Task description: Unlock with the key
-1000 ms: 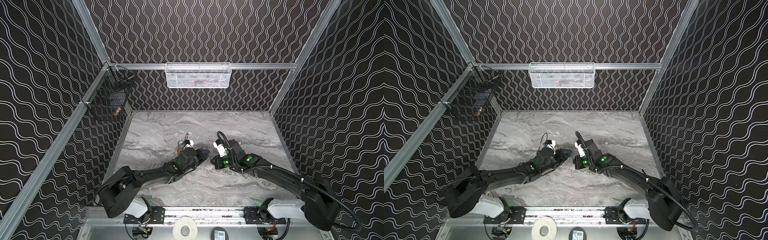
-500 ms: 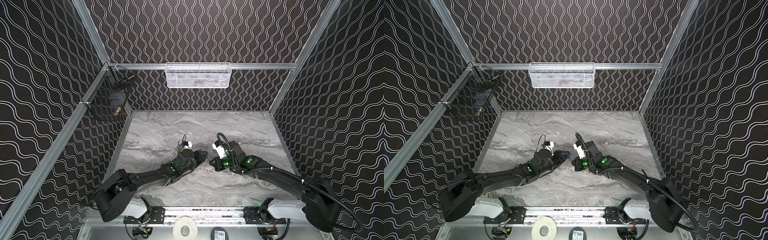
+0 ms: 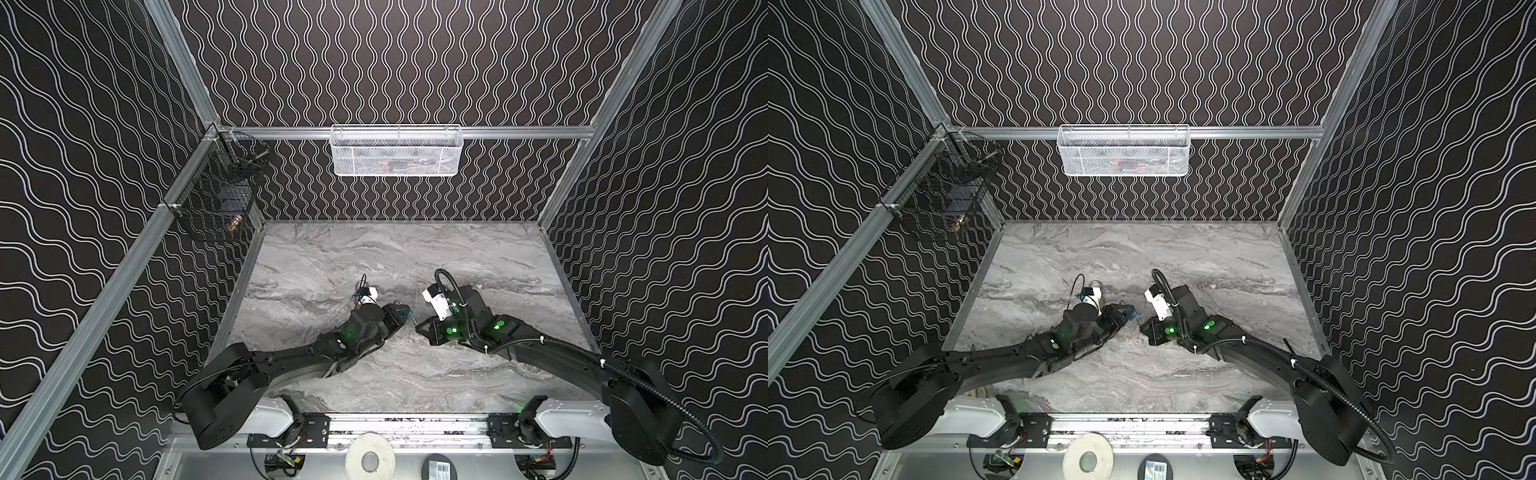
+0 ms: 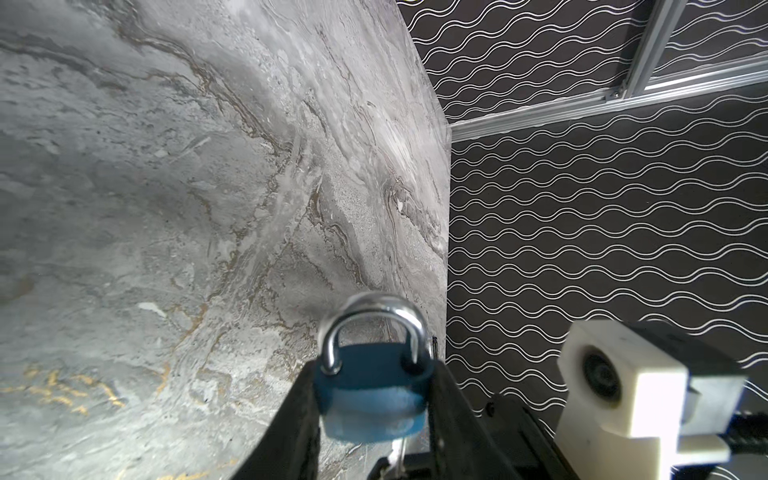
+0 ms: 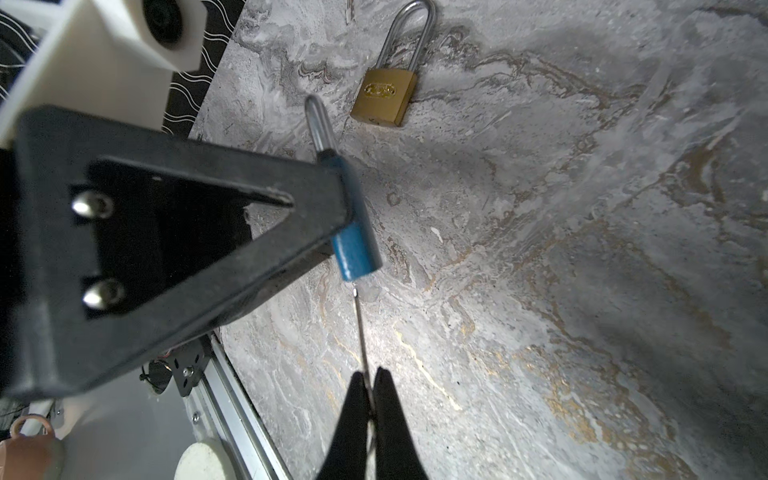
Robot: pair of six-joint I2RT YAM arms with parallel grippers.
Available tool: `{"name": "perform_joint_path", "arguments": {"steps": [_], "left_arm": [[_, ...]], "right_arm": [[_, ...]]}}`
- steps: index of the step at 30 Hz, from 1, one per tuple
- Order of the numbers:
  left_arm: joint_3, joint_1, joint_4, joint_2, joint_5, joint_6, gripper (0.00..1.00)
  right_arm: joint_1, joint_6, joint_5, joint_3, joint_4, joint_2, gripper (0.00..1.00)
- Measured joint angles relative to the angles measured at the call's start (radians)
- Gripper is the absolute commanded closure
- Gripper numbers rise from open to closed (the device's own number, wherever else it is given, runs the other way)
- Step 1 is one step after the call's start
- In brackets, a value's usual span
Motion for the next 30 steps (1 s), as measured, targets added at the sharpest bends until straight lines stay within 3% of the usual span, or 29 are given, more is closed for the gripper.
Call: {"name": "perform_joint_path", "arguments": {"steps": [30], "left_arm": [[0.003,0.001,-0.007,0.01,0.0,0.002,0.86]], "right_arm": [[0.005,-0.02,0.032,0.103,-0.087,0.097,1.0]]}}
